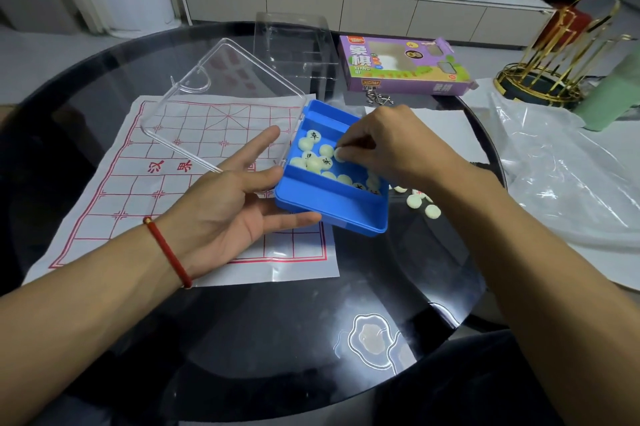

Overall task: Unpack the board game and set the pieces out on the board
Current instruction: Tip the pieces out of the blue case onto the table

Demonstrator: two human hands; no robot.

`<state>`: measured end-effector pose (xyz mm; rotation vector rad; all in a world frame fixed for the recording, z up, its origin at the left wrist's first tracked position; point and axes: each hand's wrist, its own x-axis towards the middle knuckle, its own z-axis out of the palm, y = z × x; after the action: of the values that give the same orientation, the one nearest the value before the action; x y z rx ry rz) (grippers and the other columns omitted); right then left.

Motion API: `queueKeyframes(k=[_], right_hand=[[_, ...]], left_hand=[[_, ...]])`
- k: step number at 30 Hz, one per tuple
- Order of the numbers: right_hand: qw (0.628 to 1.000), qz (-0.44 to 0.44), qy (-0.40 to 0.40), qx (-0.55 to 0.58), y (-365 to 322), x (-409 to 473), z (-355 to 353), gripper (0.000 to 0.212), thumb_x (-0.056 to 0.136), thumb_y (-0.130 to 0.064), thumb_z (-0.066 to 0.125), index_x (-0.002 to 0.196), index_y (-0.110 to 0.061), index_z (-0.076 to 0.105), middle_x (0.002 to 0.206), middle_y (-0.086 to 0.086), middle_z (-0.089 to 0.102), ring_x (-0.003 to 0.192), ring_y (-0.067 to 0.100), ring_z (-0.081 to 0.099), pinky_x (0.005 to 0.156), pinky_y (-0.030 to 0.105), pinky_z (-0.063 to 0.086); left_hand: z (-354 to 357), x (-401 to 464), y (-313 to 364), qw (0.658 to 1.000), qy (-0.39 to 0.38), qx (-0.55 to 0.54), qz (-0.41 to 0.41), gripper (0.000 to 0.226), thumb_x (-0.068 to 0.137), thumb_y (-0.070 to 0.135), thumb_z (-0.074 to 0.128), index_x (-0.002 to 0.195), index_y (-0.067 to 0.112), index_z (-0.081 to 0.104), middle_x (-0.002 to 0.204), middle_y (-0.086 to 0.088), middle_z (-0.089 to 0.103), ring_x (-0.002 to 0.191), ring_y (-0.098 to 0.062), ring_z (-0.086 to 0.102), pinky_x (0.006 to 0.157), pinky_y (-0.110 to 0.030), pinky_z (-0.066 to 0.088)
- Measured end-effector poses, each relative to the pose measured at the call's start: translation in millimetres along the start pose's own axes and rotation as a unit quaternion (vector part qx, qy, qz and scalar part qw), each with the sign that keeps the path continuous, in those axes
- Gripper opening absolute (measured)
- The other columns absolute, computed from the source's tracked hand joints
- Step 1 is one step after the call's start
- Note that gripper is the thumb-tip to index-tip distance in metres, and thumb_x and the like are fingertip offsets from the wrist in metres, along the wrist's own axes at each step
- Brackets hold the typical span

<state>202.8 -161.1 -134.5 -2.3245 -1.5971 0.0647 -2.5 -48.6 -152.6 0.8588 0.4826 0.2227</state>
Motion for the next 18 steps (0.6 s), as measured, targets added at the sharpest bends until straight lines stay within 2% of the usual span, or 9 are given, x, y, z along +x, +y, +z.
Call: queueKeyframes(k=[3, 6, 11, 18], right_hand=[[1.0, -0.003, -0.008, -0.007, -1, 0, 1, 0.024, 0.094, -0.028, 0.07, 0.115, -0.02, 0.077, 0.109, -0.001, 0.077, 0.097, 0.02, 0.069, 0.082, 0.037, 0.056], [0.999, -0.015, -0.012, -0.026, -3, 1, 2, 0.027, 0.096, -0.028, 0.067, 0.123, -0.021, 0.072, 0.106, 0.003, 0.075, 0.095, 0.022, 0.065, 0.078, 0.032, 0.05], [0.997, -0.043, -0.011, -0.065, -7, -1, 2, 0.029, 0.101, -0.02, 0.056, 0.127, -0.02, 0.068, 0.118, 0.007, 0.067, 0.104, 0.024, 0.059, 0.075, 0.026, 0.039], [0.995, -0.067, -0.042, -0.058, -12, -5, 0, 0.032, 0.094, -0.02, 0.066, 0.126, -0.022, 0.066, 0.114, 0.002, 0.065, 0.088, 0.012, 0.051, 0.082, 0.036, 0.052]], left_hand=[[0, -1, 0, 1.0, -0.004, 0.004, -0.004, 0.056, 0.098, -0.001, 0.047, 0.144, 0.031, 0.05, 0.116, -0.017, 0.072, 0.101, -0.044, 0.07, 0.07, -0.057, 0.06], [0, 0, -1, 1.0, -0.009, 0.009, -0.01, 0.057, 0.098, 0.0, 0.048, 0.145, 0.032, 0.049, 0.118, -0.017, 0.071, 0.101, -0.044, 0.07, 0.07, -0.056, 0.06], [-1, 2, 0, 1.0, -0.006, 0.006, -0.006, 0.057, 0.098, -0.001, 0.047, 0.145, 0.031, 0.049, 0.118, -0.017, 0.071, 0.1, -0.045, 0.07, 0.07, -0.055, 0.06], [0, 0, -1, 1.0, -0.005, 0.009, -0.01, 0.057, 0.098, -0.002, 0.047, 0.144, 0.031, 0.049, 0.119, -0.017, 0.071, 0.099, -0.045, 0.07, 0.069, -0.055, 0.061]])
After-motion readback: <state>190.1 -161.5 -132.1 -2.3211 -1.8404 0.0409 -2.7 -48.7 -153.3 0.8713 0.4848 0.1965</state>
